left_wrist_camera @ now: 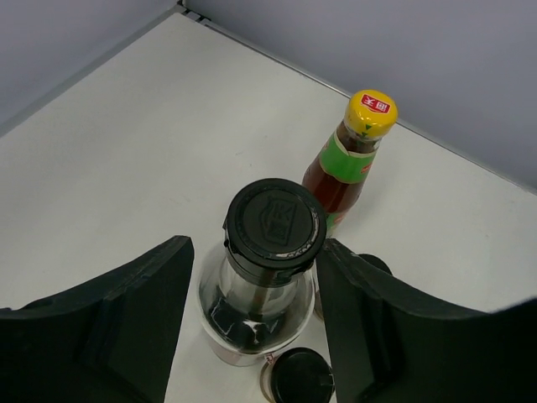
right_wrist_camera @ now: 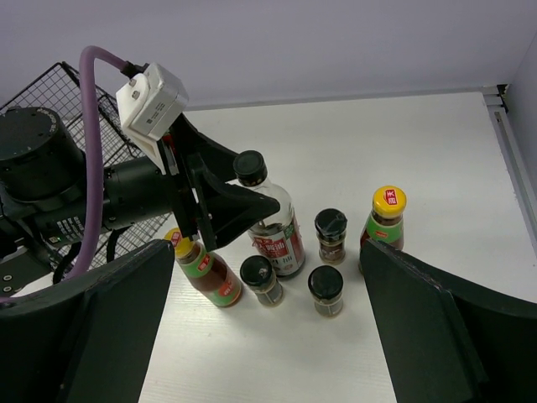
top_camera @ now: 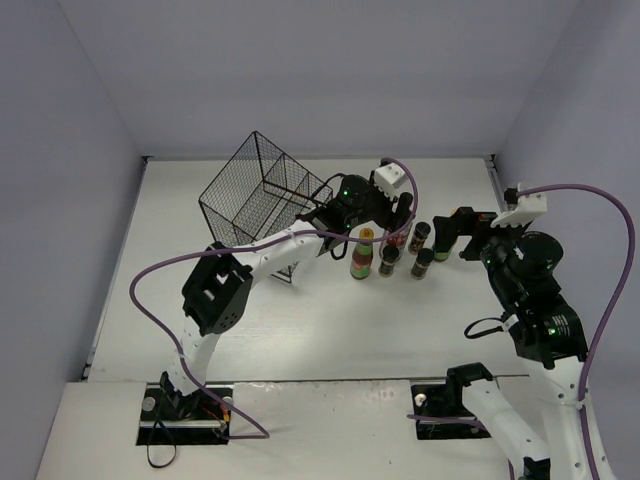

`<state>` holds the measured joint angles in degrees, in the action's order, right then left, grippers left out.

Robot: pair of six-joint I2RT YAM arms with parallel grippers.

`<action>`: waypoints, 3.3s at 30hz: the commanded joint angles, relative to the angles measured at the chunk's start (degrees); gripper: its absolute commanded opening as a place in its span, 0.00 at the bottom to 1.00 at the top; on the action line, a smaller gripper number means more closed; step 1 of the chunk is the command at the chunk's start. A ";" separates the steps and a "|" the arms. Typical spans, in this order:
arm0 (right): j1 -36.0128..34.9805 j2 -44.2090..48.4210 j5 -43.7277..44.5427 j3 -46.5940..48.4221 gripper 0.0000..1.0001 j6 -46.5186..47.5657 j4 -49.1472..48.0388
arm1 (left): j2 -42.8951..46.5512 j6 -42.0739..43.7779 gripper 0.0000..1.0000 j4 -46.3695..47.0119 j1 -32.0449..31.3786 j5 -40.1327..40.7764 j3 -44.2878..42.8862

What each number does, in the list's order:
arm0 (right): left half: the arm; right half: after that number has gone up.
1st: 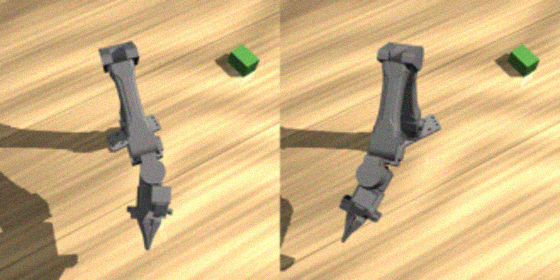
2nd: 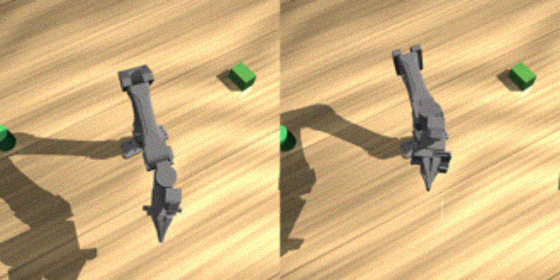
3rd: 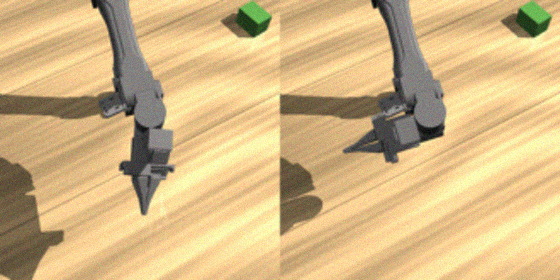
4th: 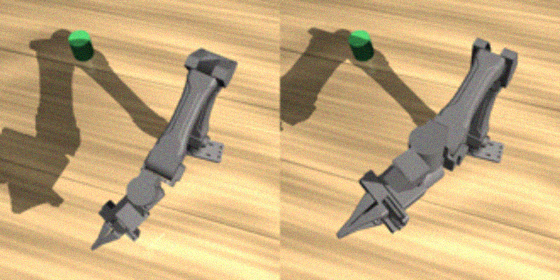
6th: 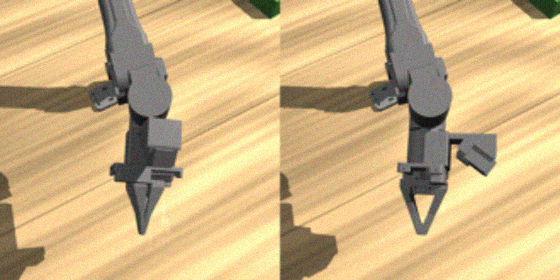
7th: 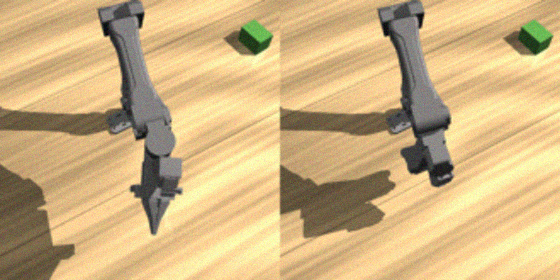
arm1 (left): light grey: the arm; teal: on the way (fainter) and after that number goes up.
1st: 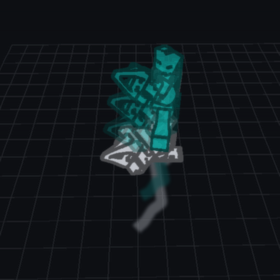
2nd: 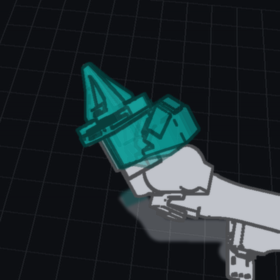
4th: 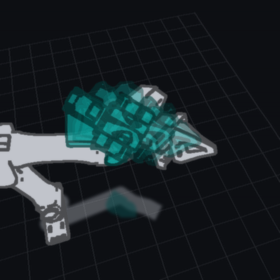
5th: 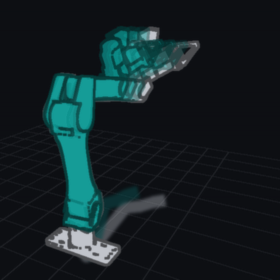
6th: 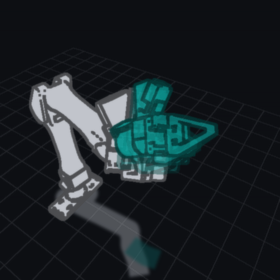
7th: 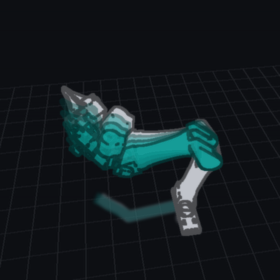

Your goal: Organize the condiment bottles

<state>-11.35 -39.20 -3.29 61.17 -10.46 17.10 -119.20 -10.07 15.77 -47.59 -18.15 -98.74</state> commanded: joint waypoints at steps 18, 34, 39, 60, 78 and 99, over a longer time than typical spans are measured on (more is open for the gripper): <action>-0.51 0.62 0.04 0.01 1.00 0.88 -2.87 | 2.74 5.49 0.00 13.41 -0.39 6.37 -4.52; -0.60 1.85 0.39 0.09 1.00 1.05 -2.25 | 2.21 8.57 0.00 4.63 0.75 11.03 -20.96; -0.60 2.11 0.04 0.36 1.00 0.88 -2.07 | 4.49 11.63 0.00 -0.55 1.71 14.71 -25.09; -0.51 1.67 -4.53 0.18 1.00 -1.23 -1.37 | 20.14 12.27 0.00 -19.02 18.50 22.55 -28.97; -0.51 1.76 -7.08 -1.14 1.00 -2.11 -1.02 | 27.79 8.49 0.00 -14.82 30.72 21.14 -12.10; -0.60 2.73 -7.70 -3.86 1.00 -2.90 -0.58 | 31.74 5.32 0.00 -7.70 31.95 20.17 2.05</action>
<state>-11.68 -36.42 -9.58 57.36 -12.67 20.47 -92.99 -3.27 -4.27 -16.62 2.17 -96.31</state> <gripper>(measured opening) 0.999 0.344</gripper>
